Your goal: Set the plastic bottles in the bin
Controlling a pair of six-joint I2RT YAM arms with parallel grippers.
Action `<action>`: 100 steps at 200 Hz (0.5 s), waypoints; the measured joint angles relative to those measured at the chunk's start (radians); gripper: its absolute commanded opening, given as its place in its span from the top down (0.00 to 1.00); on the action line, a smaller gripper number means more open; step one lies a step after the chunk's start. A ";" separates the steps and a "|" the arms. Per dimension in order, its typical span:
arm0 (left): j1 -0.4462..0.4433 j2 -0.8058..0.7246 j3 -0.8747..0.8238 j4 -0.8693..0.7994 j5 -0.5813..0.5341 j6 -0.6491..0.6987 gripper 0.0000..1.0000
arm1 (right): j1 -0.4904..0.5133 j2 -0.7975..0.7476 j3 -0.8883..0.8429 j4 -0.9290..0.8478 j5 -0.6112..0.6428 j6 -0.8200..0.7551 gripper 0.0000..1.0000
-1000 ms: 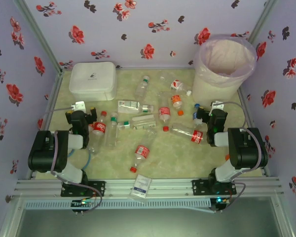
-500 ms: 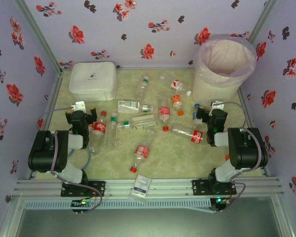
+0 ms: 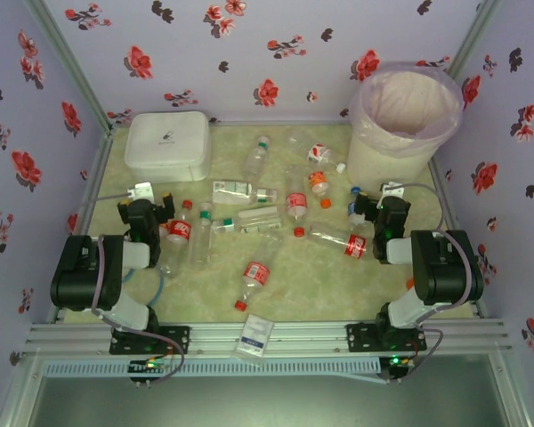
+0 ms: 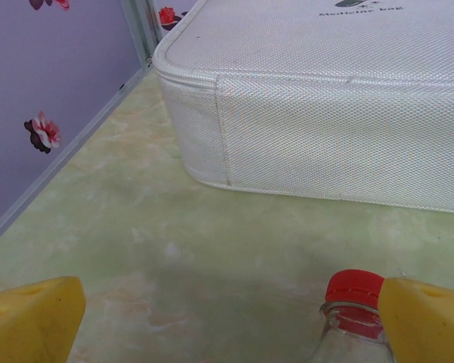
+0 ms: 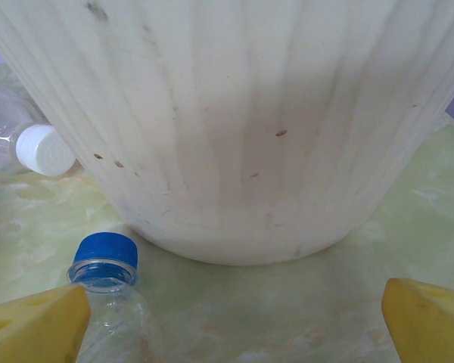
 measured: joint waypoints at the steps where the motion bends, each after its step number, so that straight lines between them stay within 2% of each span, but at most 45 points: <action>1: 0.000 0.000 0.000 0.000 0.000 0.000 0.00 | 0.000 0.000 0.000 0.000 -0.001 0.000 0.01; 23: 0.000 -0.051 0.019 -0.105 -0.001 0.000 0.00 | -0.001 -0.011 0.017 -0.051 -0.003 0.000 0.00; 46: 0.000 -0.214 0.083 -0.300 -0.012 -0.008 0.00 | -0.001 -0.097 0.066 -0.192 -0.005 0.002 0.01; 69: 0.000 -0.361 0.266 -0.609 -0.043 -0.056 0.00 | -0.001 -0.212 0.146 -0.376 -0.021 0.027 0.00; 100: 0.002 -0.408 0.549 -1.045 -0.064 -0.148 0.00 | 0.019 -0.341 0.296 -0.720 -0.028 0.091 0.01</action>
